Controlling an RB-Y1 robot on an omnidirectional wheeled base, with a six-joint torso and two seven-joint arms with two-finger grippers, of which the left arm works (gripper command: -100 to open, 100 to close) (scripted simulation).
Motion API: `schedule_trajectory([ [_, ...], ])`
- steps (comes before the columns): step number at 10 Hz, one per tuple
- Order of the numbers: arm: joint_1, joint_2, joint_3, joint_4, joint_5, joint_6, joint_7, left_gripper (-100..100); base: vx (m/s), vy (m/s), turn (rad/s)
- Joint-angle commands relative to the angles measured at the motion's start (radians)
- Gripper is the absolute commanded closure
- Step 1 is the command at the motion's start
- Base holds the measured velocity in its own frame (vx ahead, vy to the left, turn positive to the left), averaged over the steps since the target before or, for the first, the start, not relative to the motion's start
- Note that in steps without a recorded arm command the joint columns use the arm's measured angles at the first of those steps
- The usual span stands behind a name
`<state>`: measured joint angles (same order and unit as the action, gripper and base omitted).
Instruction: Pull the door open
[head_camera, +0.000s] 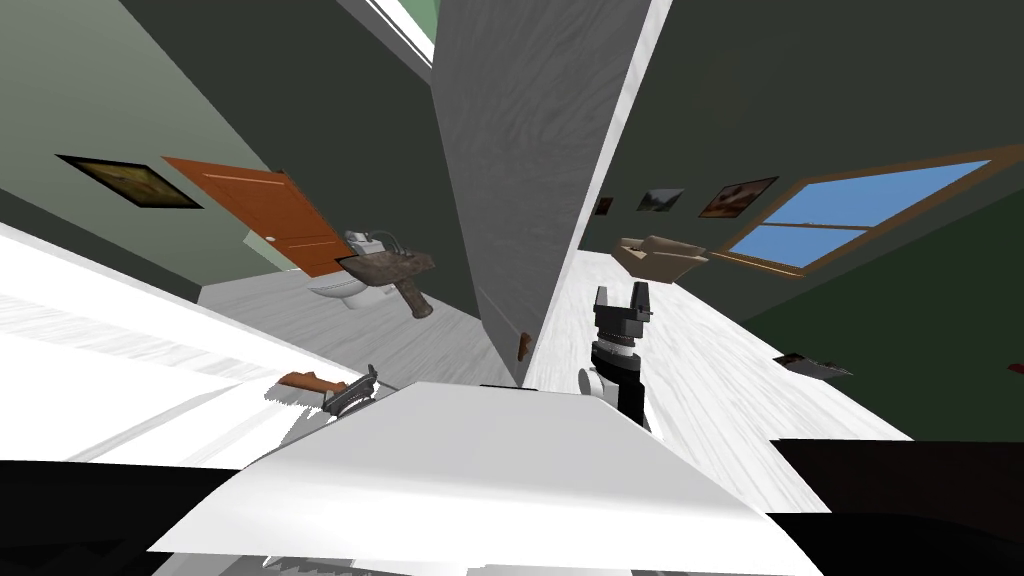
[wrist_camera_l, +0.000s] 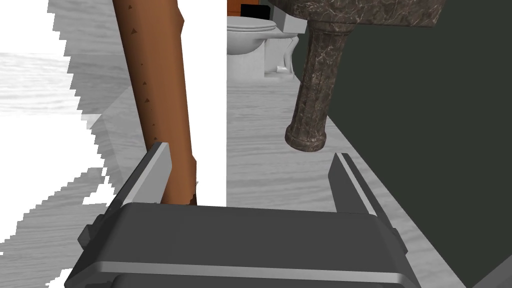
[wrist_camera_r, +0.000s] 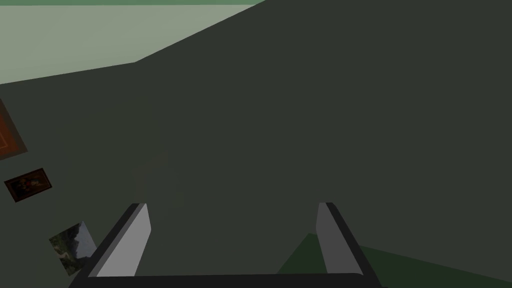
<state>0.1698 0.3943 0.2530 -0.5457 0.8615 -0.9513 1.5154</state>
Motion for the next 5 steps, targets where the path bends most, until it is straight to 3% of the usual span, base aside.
schedule_trajectory([
  [1, 0.000, 0.000, 0.000, 0.000, 0.000, 0.000, 0.000, -100, -0.007, -0.004, 0.024],
  [4, 0.000, 0.000, 0.000, 0.000, 0.000, 0.000, 0.000, -100, -0.002, 0.008, -0.010],
  [5, 0.034, -0.010, 0.024, -0.013, -0.010, -0.006, 0.015, -100, 0.040, 0.043, -0.177],
])
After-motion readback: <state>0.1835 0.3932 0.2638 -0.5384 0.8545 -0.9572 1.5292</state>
